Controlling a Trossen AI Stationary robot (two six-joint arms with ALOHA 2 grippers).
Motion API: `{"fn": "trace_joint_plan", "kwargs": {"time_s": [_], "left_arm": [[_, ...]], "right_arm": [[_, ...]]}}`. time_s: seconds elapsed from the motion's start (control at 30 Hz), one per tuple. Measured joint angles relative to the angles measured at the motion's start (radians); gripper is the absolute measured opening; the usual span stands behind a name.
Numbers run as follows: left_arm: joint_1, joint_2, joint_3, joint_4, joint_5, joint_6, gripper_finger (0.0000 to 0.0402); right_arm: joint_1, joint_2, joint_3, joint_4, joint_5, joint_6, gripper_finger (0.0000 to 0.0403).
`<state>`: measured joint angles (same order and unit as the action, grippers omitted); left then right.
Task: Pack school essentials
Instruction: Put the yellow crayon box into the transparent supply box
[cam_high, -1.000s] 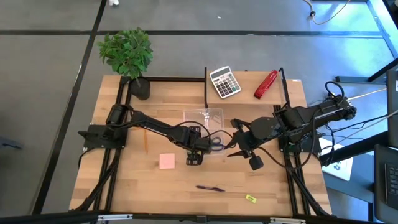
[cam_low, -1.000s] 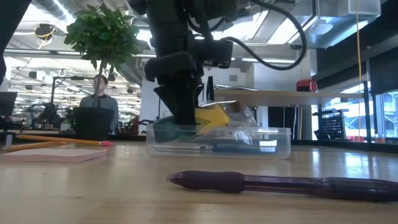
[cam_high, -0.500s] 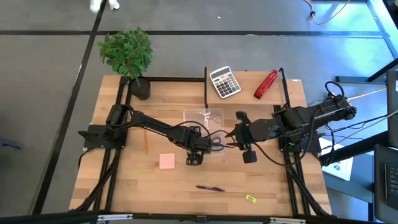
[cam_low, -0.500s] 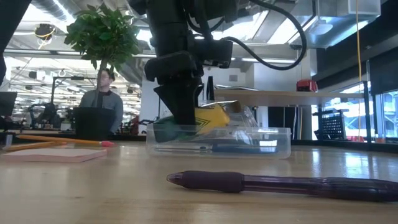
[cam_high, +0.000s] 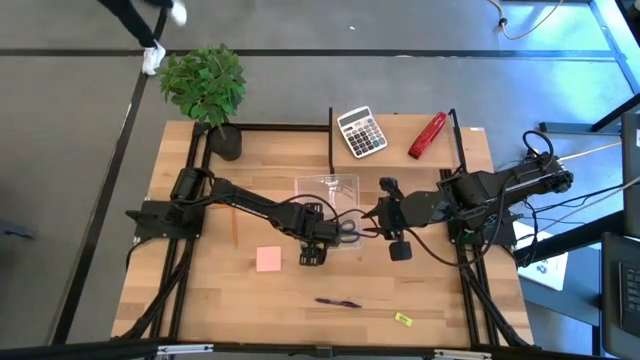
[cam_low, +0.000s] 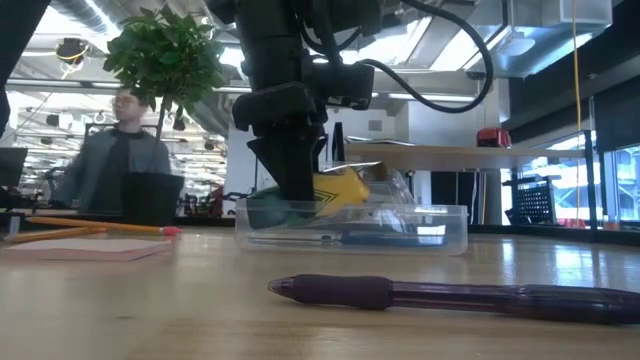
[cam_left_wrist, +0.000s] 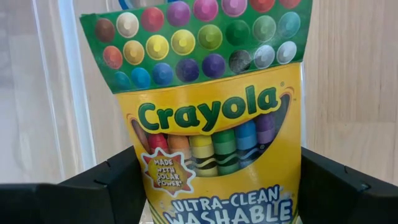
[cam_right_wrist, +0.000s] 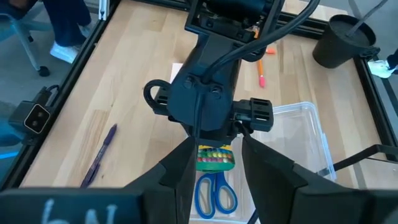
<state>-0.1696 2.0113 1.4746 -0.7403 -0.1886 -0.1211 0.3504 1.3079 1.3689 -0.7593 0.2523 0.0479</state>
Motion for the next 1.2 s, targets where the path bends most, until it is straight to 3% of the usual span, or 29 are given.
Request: {"fn": "trace_joint_plan", "kwargs": {"time_s": [0.8, 1.2], "left_arm": [[0.004, 0.0, 0.0, -0.011, 0.0, 0.002, 0.0312], [0.004, 0.0, 0.0, -0.01, 0.006, 0.0, 0.0358]], "right_arm": [[0.0, 0.0, 0.0, 0.0, -0.002, -0.001, 0.0133], [0.0, 0.0, 0.0, 0.0, -0.002, -0.001, 0.0133]]}}
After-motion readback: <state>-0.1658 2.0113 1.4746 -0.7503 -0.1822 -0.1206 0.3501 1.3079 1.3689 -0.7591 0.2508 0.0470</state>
